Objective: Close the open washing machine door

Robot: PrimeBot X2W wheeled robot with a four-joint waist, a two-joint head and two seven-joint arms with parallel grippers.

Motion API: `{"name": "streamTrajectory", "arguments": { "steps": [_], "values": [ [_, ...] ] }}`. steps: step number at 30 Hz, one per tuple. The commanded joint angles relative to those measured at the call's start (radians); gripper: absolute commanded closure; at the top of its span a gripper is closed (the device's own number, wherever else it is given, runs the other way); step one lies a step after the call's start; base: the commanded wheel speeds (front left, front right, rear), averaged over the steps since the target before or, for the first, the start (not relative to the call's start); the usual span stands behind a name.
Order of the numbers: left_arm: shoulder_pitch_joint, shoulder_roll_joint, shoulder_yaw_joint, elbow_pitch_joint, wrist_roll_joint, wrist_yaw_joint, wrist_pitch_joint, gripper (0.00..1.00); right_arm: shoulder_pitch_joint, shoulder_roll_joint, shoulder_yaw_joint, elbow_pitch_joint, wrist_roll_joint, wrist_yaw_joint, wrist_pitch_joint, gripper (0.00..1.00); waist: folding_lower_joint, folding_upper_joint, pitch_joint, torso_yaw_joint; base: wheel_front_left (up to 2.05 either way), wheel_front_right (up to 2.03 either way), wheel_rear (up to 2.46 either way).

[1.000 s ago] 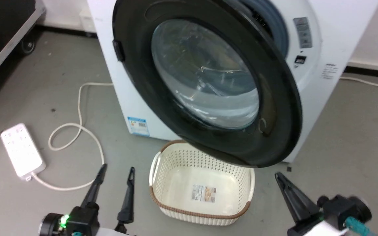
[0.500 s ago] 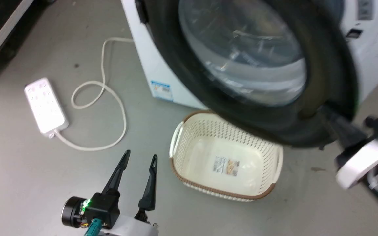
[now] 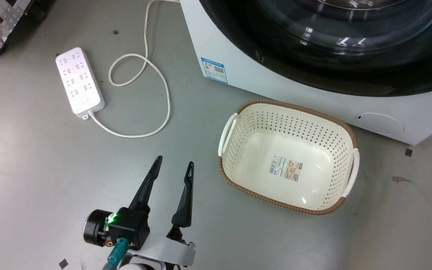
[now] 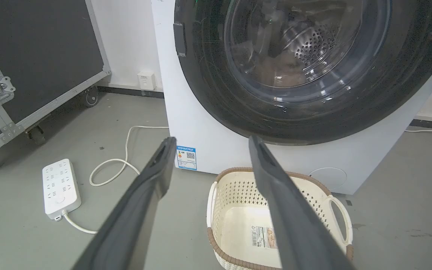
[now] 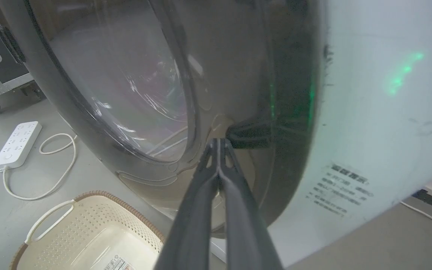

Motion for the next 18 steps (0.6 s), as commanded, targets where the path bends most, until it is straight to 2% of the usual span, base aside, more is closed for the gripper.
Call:
{"name": "streamTrajectory", "arguments": {
  "steps": [1, 7, 8, 9, 14, 18],
  "values": [
    [-0.014, -0.002, -0.005, -0.001, -0.004, 0.01, -0.004, 0.0, -0.034, 0.0, -0.007, 0.03, -0.011, -0.003, -0.005, 1.0, -0.0002, -0.0001, 0.002, 0.001, 0.0, 0.0, 0.0],
    [-0.018, -0.002, -0.001, 0.005, -0.011, 0.023, -0.004, 0.0, -0.07, 0.043, 0.02, 0.122, -0.013, -0.003, -0.059, 1.0, -0.0002, -0.0001, -0.023, -0.023, 0.0, 0.0, 0.0],
    [-0.017, -0.002, 0.003, 0.009, -0.011, 0.023, -0.004, 0.0, -0.062, 0.052, 0.033, 0.128, -0.01, -0.003, -0.071, 0.58, -0.0002, -0.0001, -0.034, -0.03, 0.0, 0.0, 0.0],
    [-0.014, -0.002, 0.007, 0.012, -0.011, 0.022, -0.004, 0.0, -0.05, 0.06, 0.044, 0.134, -0.005, -0.003, -0.081, 0.0, -0.0002, -0.0001, -0.046, -0.037, 0.0, 0.0, 0.0],
    [0.005, -0.002, 0.038, 0.045, -0.024, 0.008, -0.004, 0.0, 0.044, 0.105, 0.086, 0.125, 0.018, -0.003, -0.161, 0.0, -0.0002, -0.0001, -0.126, -0.087, 0.0, 0.0, 0.0],
    [0.027, -0.002, 0.071, 0.069, -0.034, -0.005, -0.004, 0.0, 0.16, 0.136, 0.096, 0.061, 0.002, -0.003, -0.208, 0.0, -0.0002, -0.0001, -0.193, -0.139, 0.0, 0.0, 0.0]
  ]
}}
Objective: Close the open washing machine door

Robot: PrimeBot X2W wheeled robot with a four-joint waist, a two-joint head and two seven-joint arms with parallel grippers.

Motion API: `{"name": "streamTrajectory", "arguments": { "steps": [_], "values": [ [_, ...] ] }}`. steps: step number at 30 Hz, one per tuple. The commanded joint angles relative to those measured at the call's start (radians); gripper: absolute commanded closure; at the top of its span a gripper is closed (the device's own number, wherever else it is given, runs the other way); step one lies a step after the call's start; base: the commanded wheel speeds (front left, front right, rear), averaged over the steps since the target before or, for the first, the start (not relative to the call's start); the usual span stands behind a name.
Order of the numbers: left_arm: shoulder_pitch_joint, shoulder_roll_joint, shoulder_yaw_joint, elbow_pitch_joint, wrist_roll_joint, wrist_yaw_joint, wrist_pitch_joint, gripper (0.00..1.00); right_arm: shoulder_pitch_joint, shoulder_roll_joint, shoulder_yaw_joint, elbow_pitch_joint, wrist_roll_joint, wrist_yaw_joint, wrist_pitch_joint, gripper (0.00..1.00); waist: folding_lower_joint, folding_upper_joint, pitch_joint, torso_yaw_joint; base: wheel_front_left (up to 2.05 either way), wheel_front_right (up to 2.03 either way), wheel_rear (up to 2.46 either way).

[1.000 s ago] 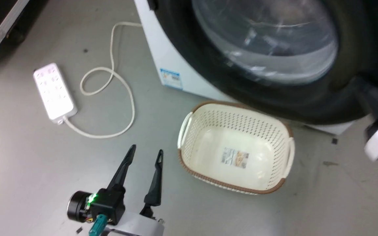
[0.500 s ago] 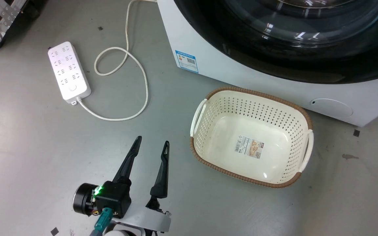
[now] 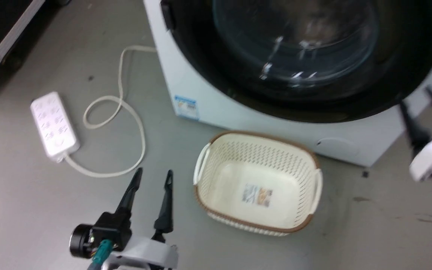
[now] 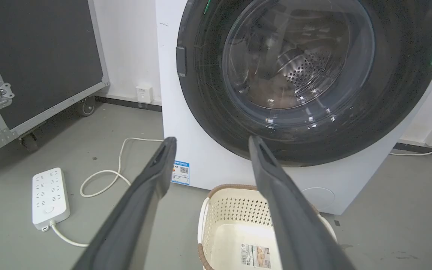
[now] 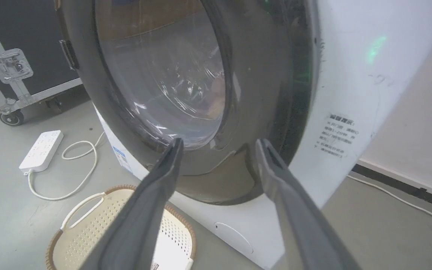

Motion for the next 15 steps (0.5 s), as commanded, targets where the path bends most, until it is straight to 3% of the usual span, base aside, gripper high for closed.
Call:
{"name": "streamTrajectory", "arguments": {
  "steps": [1, 6, 11, 15],
  "values": [
    [0.019, 0.0, 0.015, 0.008, -0.006, -0.009, -0.004, 0.0, 0.055, 0.012, -0.003, -0.038, -0.021, -0.001, -0.014, 0.0, 0.0001, -0.0001, -0.068, -0.064, 0.0, 0.0, 0.0],
    [0.043, 0.003, 0.048, 0.034, 0.0, -0.034, -0.004, 0.0, 0.241, 0.083, -0.13, -0.223, -0.118, -0.001, -0.022, 0.0, 0.0001, -0.0001, -0.125, -0.131, 0.0, 0.0, 0.0],
    [0.063, 0.003, 0.065, 0.061, 0.004, -0.048, -0.004, 0.0, 0.459, 0.234, -0.303, -0.428, -0.255, -0.001, -0.022, 0.0, 0.0001, -0.0001, -0.158, -0.183, 0.0, 0.0, 0.0],
    [0.07, 0.004, 0.068, 0.087, 0.009, -0.062, -0.004, 0.0, 0.596, 0.351, -0.375, -0.533, -0.358, -0.001, -0.022, 0.0, 0.0001, -0.0001, -0.174, -0.216, 0.0, 0.0, 0.0]
  ]
}}
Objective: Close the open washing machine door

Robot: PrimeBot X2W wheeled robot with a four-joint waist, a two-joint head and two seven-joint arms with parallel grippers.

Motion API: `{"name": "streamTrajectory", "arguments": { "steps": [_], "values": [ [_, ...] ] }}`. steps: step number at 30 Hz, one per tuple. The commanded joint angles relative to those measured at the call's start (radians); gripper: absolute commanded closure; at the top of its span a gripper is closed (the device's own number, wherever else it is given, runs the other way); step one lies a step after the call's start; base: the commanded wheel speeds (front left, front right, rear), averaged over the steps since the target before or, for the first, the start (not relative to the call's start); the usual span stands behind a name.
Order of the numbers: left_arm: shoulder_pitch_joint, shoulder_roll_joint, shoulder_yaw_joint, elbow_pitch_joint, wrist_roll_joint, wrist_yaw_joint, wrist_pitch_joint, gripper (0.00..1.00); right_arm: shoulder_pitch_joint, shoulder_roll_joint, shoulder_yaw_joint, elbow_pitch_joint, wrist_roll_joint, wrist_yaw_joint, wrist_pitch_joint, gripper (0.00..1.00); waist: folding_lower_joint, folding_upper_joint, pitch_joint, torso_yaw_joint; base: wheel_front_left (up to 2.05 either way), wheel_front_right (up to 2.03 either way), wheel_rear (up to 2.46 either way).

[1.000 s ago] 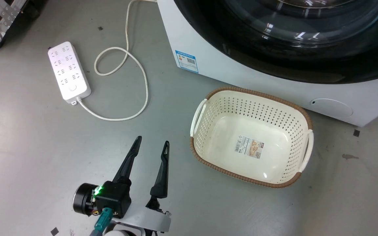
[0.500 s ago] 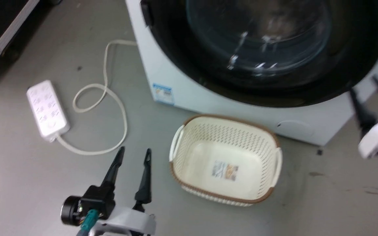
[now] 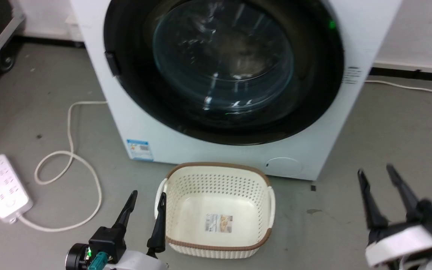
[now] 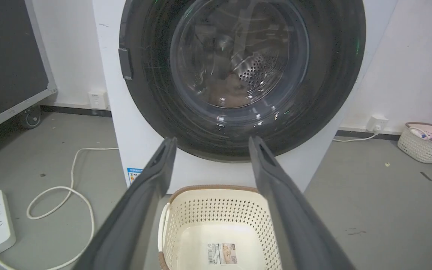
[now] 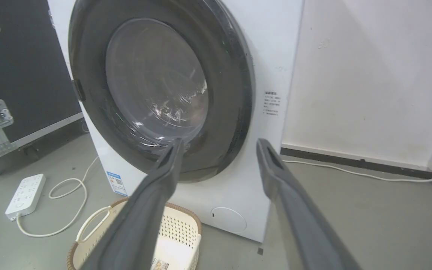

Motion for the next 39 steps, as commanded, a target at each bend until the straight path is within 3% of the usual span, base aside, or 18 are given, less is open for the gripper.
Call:
{"name": "streamTrajectory", "arguments": {
  "steps": [1, 6, 14, 15, 39],
  "values": [
    [0.014, 0.003, 0.003, 0.01, 0.008, -0.005, -0.004, 0.0, 0.045, 0.046, -0.025, -0.032, -0.031, -0.001, -0.004, 0.0, 0.0002, -0.0001, -0.023, -0.03, 0.0, 0.0, 0.0],
    [0.024, 0.003, 0.019, 0.031, 0.015, -0.002, -0.004, 0.0, 0.147, 0.118, -0.058, -0.096, -0.117, -0.001, -0.004, 0.0, 0.0002, -0.0001, -0.034, -0.053, 0.0, 0.0, 0.0],
    [0.022, 0.002, 0.02, 0.054, 0.029, -0.004, -0.004, 0.0, 0.2, 0.144, -0.062, -0.102, -0.147, -0.001, -0.004, 0.0, 0.0002, -0.0001, -0.034, -0.06, 0.0, 0.0, 0.0],
    [0.017, 0.0, 0.017, 0.052, 0.027, -0.001, 0.0, 1.0, 0.187, 0.139, -0.061, -0.098, -0.152, 0.0, 0.0, 1.0, 0.0002, -0.0001, -0.034, -0.06, 0.0, 0.0, 0.0],
    [0.016, -0.001, 0.032, 0.02, 0.048, 0.008, 0.044, 1.0, 0.175, 0.141, -0.05, -0.112, -0.158, 0.0, 0.042, 1.0, 0.0002, -0.0001, -0.034, -0.06, 0.0, 0.0, 0.0]
  ]
}}
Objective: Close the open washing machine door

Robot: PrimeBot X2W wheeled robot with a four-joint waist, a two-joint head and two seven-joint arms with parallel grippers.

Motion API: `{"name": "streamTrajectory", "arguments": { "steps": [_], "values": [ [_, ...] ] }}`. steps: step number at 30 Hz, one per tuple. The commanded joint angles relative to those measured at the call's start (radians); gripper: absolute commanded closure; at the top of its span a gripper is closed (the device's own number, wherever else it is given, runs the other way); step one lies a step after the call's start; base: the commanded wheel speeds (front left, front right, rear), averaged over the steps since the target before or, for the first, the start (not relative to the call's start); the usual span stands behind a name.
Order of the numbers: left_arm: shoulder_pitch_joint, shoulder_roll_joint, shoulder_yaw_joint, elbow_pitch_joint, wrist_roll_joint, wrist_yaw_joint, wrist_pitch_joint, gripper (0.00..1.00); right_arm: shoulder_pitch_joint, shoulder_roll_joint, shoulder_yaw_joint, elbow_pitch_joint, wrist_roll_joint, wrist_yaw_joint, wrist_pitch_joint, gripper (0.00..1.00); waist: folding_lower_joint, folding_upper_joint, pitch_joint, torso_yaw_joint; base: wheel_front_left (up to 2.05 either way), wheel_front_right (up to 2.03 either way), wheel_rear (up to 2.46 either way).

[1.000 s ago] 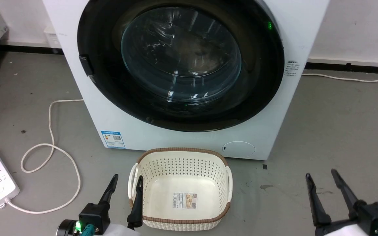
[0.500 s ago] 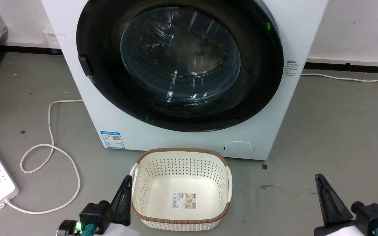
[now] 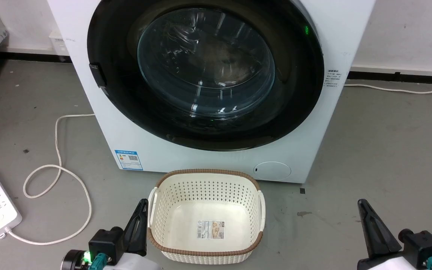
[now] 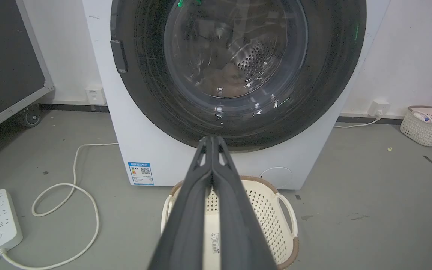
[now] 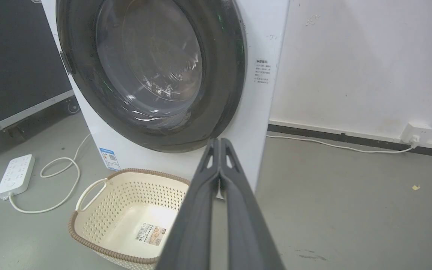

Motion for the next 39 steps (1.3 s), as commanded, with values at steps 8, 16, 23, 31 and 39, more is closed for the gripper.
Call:
{"name": "streamTrajectory", "arguments": {
  "steps": [8, 16, 23, 31, 39],
  "values": [
    [-0.001, 0.0, 0.009, -0.018, 0.016, 0.011, 0.02, 1.0, -0.013, 0.002, 0.007, -0.014, -0.007, 0.0, 0.02, 1.0, 0.0, 0.0, 0.0, 0.0, 0.0, 0.0, 0.0],
    [-0.001, 0.0, 0.016, -0.031, 0.024, 0.014, 0.036, 1.0, -0.018, 0.003, 0.011, -0.02, -0.01, 0.0, 0.037, 1.0, 0.0, 0.0, 0.0, -0.001, 0.0, 0.0, 0.0],
    [-0.002, 0.0, 0.022, -0.041, 0.031, 0.018, 0.051, 1.0, -0.021, 0.003, 0.014, -0.025, -0.012, 0.0, 0.051, 1.0, 0.0, 0.0, 0.0, -0.001, 0.0, 0.0, 0.0],
    [-0.002, 0.0, 0.031, -0.056, 0.041, 0.022, 0.071, 1.0, -0.027, 0.004, 0.02, -0.032, -0.015, 0.0, 0.072, 1.0, 0.0, 0.0, 0.0, -0.001, 0.0, 0.0, 0.0],
    [-0.002, 0.0, 0.037, -0.069, 0.049, 0.026, 0.087, 1.0, -0.031, 0.004, 0.024, -0.038, -0.017, 0.0, 0.088, 1.0, 0.0, 0.0, 0.0, -0.002, 0.0, 0.0, 0.0]
  ]
}}
